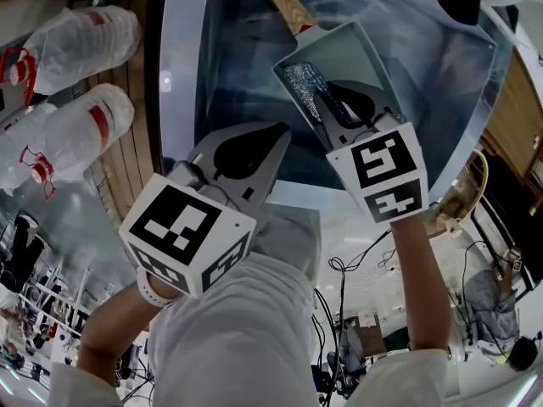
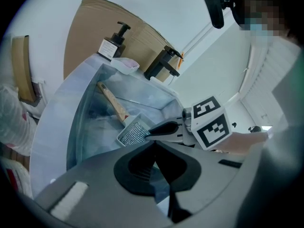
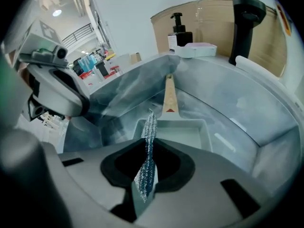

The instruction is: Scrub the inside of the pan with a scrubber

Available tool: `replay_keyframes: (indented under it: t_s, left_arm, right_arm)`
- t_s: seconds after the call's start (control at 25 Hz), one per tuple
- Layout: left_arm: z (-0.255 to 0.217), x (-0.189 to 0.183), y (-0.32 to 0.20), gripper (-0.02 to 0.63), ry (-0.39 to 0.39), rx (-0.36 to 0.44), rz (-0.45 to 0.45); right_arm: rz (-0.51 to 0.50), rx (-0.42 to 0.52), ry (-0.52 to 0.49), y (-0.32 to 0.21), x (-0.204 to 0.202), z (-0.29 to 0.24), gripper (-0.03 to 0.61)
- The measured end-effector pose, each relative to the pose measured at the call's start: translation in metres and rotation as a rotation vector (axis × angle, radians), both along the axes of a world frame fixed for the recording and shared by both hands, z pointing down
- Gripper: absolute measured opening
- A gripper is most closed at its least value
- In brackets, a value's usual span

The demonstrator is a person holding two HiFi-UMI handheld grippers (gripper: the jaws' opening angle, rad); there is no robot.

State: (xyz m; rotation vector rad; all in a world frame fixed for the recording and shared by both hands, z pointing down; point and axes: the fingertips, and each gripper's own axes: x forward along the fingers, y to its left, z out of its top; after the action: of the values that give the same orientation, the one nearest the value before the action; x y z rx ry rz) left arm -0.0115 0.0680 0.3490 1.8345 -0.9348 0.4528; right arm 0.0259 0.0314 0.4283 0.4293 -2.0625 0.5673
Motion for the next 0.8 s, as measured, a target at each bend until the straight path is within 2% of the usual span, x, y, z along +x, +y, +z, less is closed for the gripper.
replay_keyframes:
  t_s: [0.36,0.52,0.6,0.8]
  left_arm:
    - [0.003,-0.006,-0.007,0.005,0.000,-0.007,-0.026]
    - [0.004,-0.007,-0.010,0.005,0.000,-0.007,-0.032]
    - [0.005,-0.008,-0.011,0.005,0.001,-0.009,-0.034]
    - [0.006,-0.009,-0.012,0.005,0.001,-0.013,-0.036]
  right_arm:
    - [0.092,0.062,0.108,-0.045,0.037,0.011,0.046]
    - [0.127,0.168,0.206,-0.073,0.062,0.006,0.046]
    - [0.123,0.230,0.260,-0.084,0.070,0.002,0.046]
    - [0.072,0.298,0.313,-0.081,0.061,-0.001,0.044]
